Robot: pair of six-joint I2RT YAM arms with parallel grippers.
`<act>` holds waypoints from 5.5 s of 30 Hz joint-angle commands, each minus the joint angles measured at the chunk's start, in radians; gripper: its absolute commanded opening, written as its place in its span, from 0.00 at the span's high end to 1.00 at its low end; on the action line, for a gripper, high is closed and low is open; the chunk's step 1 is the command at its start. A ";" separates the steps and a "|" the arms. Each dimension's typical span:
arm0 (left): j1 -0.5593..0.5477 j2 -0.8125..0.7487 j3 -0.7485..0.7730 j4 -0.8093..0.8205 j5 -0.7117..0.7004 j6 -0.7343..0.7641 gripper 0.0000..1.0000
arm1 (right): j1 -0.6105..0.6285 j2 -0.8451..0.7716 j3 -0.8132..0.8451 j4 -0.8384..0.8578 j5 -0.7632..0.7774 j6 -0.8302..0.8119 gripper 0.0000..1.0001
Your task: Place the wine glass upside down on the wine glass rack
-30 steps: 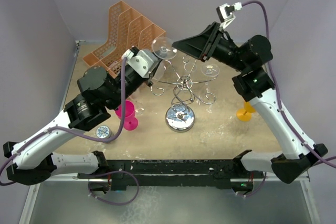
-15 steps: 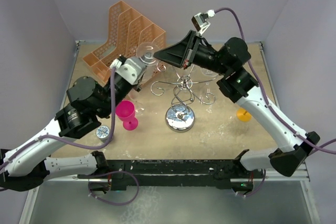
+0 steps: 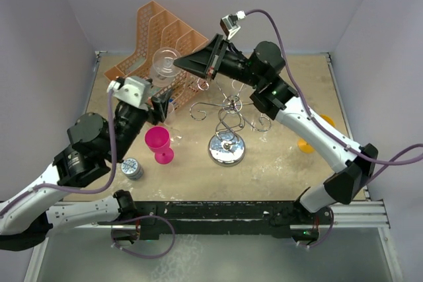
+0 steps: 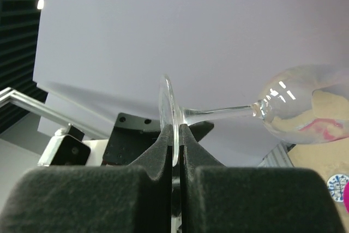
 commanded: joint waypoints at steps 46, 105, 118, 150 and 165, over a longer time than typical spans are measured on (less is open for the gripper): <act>0.002 -0.145 -0.263 0.467 -0.150 -0.938 0.39 | 0.004 -0.093 -0.022 -0.034 0.018 -0.328 1.00; 0.002 -0.091 -0.157 -0.116 0.051 -1.398 1.00 | -0.005 -0.515 -0.321 -0.166 0.484 -0.770 0.32; 0.003 -0.072 -0.203 0.004 0.201 -1.395 1.00 | -0.005 -0.539 -0.372 -0.162 0.516 -0.717 0.32; 0.003 0.072 -0.124 0.053 -0.129 -1.355 1.00 | -0.004 -0.675 -0.449 -0.067 0.561 -0.668 0.34; 0.002 0.003 -0.132 -0.073 -0.097 -1.364 1.00 | -0.004 -0.661 -0.463 -0.068 0.551 -0.638 0.35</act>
